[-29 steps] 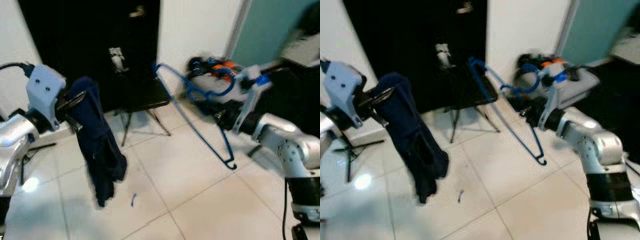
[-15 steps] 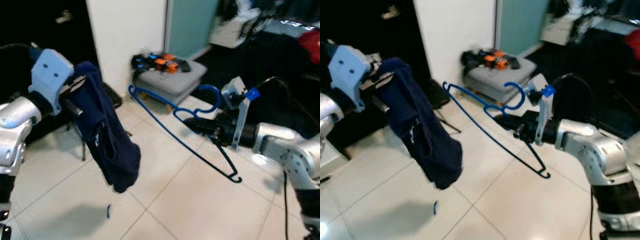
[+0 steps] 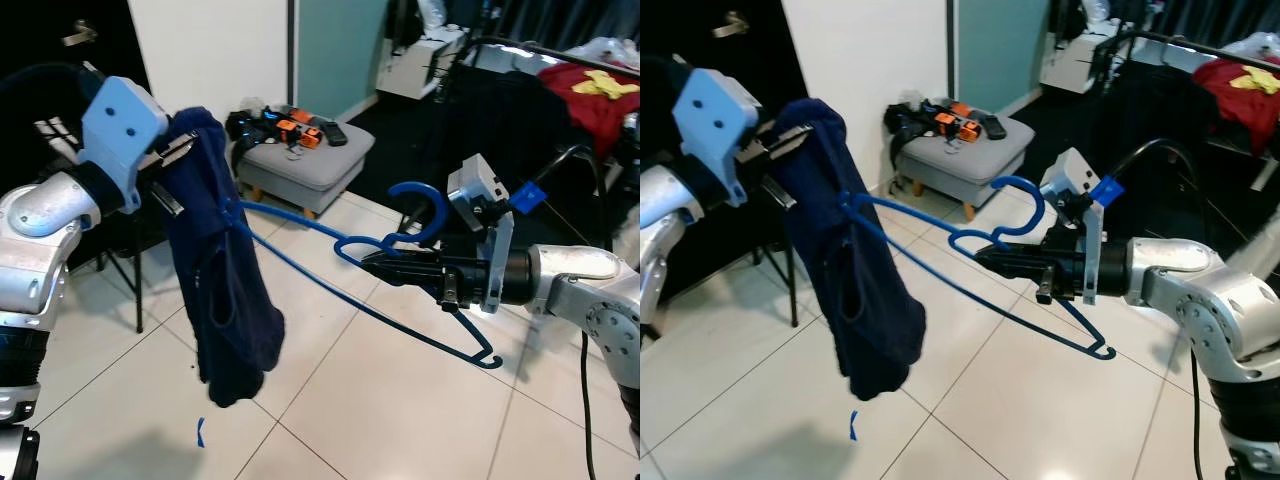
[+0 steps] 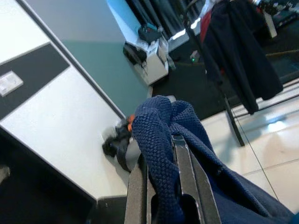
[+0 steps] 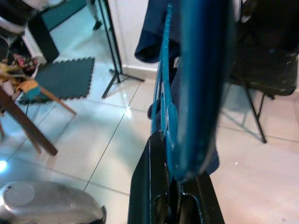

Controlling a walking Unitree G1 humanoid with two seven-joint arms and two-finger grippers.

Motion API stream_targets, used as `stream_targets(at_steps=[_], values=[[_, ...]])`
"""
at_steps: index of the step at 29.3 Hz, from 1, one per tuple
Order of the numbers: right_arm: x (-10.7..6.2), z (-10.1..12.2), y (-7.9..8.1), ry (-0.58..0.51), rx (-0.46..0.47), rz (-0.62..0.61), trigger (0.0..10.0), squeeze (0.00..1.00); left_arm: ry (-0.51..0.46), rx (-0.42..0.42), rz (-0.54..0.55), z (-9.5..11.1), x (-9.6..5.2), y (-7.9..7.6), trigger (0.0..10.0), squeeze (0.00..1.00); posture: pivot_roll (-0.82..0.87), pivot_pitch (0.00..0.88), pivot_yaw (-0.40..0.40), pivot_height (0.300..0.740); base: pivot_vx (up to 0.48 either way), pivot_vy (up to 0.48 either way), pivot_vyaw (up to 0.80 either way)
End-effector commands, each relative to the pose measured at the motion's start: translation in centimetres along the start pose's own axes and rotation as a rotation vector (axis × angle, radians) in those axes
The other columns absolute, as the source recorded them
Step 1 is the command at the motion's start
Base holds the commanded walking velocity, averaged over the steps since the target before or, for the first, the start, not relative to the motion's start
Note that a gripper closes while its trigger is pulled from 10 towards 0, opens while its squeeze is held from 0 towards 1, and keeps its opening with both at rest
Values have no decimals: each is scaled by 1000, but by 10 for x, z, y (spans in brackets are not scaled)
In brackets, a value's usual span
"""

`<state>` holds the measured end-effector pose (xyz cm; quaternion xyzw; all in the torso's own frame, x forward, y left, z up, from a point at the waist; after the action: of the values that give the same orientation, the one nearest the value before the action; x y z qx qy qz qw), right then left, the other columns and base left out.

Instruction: Hang hanger

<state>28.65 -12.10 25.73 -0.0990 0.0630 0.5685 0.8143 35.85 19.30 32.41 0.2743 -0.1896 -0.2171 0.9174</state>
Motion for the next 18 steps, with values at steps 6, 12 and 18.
stream_targets(at_steps=[6,12,18], values=[[10,2,1,30,-29,-12,10000,0,5,-368,28,19,17,-6,10000,0,-105,27,-16,740,0,0,0],[13,2,-7,50,-40,-71,10000,0,-51,-737,52,39,25,8,10000,0,-96,31,-8,740,0,0,0],[10,5,-13,53,-52,-116,10000,0,20,-738,77,34,20,20,10000,0,-94,33,5,740,0,0,0]])
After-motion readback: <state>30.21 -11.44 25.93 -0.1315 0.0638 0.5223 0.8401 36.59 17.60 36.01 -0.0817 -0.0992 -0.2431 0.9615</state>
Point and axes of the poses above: a point about 5 cm out from each wrist's last joint towards the gripper, its own x axis pointing out of the wrist towards the gripper, its own z axis along the axis of the wrist's last joint, y = z × x, the point moved 4 cm from there along x, pointing out of the wrist towards the gripper, and after that the axes turned 3 degrees about -x, right-handed, at the moved point
